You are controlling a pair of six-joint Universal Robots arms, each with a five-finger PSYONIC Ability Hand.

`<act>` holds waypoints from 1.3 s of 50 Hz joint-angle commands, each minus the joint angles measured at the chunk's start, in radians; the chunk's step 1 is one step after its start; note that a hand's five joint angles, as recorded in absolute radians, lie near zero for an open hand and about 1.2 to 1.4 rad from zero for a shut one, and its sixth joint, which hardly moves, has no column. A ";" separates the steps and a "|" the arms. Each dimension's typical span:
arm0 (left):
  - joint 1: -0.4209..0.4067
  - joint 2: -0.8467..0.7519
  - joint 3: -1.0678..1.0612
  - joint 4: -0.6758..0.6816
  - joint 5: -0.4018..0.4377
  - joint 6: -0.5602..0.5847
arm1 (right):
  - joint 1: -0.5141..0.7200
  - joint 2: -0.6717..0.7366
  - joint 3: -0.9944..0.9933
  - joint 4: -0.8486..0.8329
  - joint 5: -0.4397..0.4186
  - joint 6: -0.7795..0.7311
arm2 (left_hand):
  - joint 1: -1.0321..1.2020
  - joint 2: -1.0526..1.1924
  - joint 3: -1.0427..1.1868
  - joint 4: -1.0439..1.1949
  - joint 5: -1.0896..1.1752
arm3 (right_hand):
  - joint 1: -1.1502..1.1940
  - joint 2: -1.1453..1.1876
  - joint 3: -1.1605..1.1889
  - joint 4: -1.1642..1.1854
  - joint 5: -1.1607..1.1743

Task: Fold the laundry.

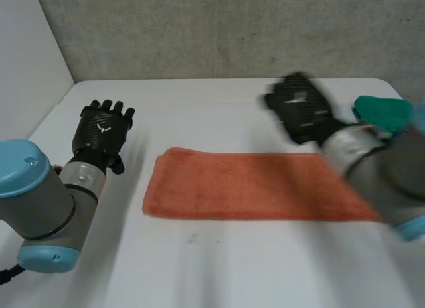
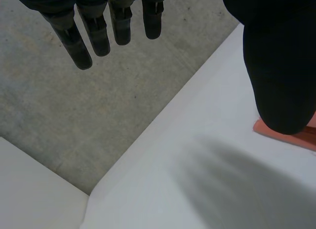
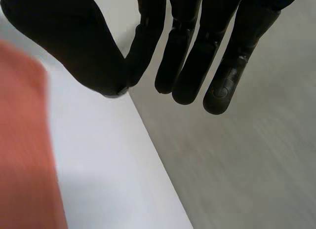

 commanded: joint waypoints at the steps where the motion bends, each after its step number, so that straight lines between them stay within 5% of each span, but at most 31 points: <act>1: 0.004 0.010 -0.008 0.000 0.001 0.000 | 0.335 0.319 -0.255 0.032 -0.053 0.000 | -0.009 -0.026 -0.031 -0.026 -0.044 | 0.394 0.222 0.215 0.207 0.223; 6: 0.001 0.009 -0.017 0.002 0.001 0.000 | 0.369 0.437 -0.367 0.131 -0.012 0.007 | -0.009 -0.026 -0.031 -0.026 -0.044 | 0.394 0.222 0.215 0.207 0.223; 8: -0.002 0.009 -0.019 0.002 0.001 0.000 | 0.363 0.433 -0.380 0.153 0.048 0.026 | -0.009 -0.026 -0.031 -0.026 -0.044 | -0.013 -0.185 -0.192 -0.200 -0.184; 9: -0.002 0.009 -0.021 0.000 0.001 0.000 | 0.350 0.422 -0.372 0.164 0.129 0.059 | -0.009 -0.026 -0.031 -0.026 -0.044 | -0.565 -0.737 -0.744 -0.752 -0.736; 13: -0.007 0.009 -0.030 0.002 0.007 0.000 | 0.230 0.340 -0.328 0.164 0.319 0.178 | -0.009 -0.026 -0.031 -0.026 -0.044 | -0.755 -0.928 -0.934 -0.942 -0.926; 20: -0.009 0.009 -0.030 0.002 0.007 0.000 | -0.151 0.051 -0.077 0.176 0.278 0.261 | -0.009 -0.026 -0.031 -0.026 -0.044 | -0.656 -0.828 -0.835 -0.843 -0.827; 27: -0.018 0.004 -0.030 0.002 0.007 0.000 | -0.451 0.037 0.042 0.190 0.183 0.340 | -0.009 -0.026 -0.031 -0.026 -0.044 | -0.530 -0.702 -0.709 -0.717 -0.700; 32: -0.024 -0.007 -0.031 0.002 0.007 0.003 | -0.580 0.092 0.037 0.210 0.073 0.558 | -0.009 -0.026 -0.031 -0.026 -0.044 | -0.398 -0.570 -0.577 -0.585 -0.569; 39: -0.035 -0.008 -0.033 0.002 0.006 0.004 | -0.602 0.170 -0.004 0.199 0.025 0.656 | -0.009 -0.026 -0.031 -0.026 -0.044 | -0.301 -0.473 -0.480 -0.488 -0.471; 47: -0.033 -0.008 -0.040 0.003 0.007 0.004 | -0.605 0.215 -0.029 0.170 0.097 0.652 | -0.009 -0.026 -0.031 -0.026 -0.044 | -0.300 -0.473 -0.479 -0.487 -0.471; 65: -0.035 -0.008 -0.047 0.005 0.009 0.006 | -0.611 0.289 -0.061 0.161 0.114 0.600 | -0.009 -0.026 -0.031 -0.026 -0.044 | -0.280 -0.452 -0.459 -0.467 -0.451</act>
